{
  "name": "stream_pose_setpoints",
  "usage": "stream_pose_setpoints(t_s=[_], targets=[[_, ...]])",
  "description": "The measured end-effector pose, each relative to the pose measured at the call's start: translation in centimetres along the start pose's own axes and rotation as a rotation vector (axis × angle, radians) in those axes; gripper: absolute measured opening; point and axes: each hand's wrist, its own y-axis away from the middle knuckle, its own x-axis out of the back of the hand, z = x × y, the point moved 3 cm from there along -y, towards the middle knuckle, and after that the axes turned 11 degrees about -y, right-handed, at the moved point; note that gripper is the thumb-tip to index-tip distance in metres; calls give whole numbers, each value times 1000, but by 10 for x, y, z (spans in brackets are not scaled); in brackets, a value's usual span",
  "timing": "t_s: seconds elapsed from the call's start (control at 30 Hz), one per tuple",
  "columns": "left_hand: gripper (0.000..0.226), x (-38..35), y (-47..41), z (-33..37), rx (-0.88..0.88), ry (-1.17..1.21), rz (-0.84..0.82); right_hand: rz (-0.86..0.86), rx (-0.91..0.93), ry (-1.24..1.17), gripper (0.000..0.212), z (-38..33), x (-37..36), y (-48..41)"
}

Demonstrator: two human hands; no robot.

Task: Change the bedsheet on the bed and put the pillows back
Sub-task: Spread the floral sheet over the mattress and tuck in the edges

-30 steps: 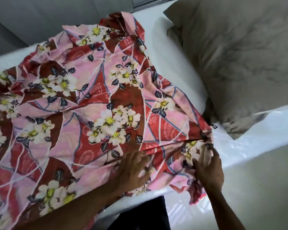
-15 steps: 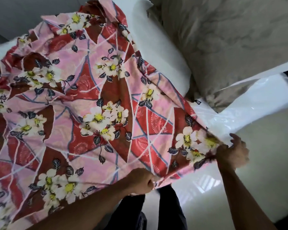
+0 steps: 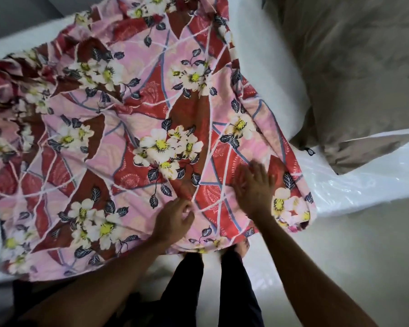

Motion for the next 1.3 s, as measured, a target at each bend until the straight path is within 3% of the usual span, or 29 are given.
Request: stream_pose_setpoints(t_s=[0.13,0.23,0.37,0.5,0.63,0.73,0.87,1.0,1.17,1.3], targets=[[10,12,-2,-34,73,-31,-56,153,-335,48,65,54,43,-46],[13,14,-9,-43,128,34,-170,142,-381,65,71,60,62,-51],[11,15,-18,-39,252,149,-222,180,-133,7,49,16,50,-29],[9,25,-8,-48,388,212,-13,29,185,-166,35,-56,-7,8],[2,39,24,-103,591,239,187,-243,402,-223,41,-150,-68,55],[12,50,63,-164,753,211,339,-403,527,-194,45,-200,-106,85],[23,67,130,-261,979,115,478,-486,558,-83,46,-253,-149,94],[51,81,187,-349,1231,92,435,-514,578,30,52,-314,-192,79],[87,89,216,-418,1255,140,306,-571,630,55,57,-423,-266,59],[102,87,221,-448,1228,298,277,-718,726,114,78,-508,-323,57]])
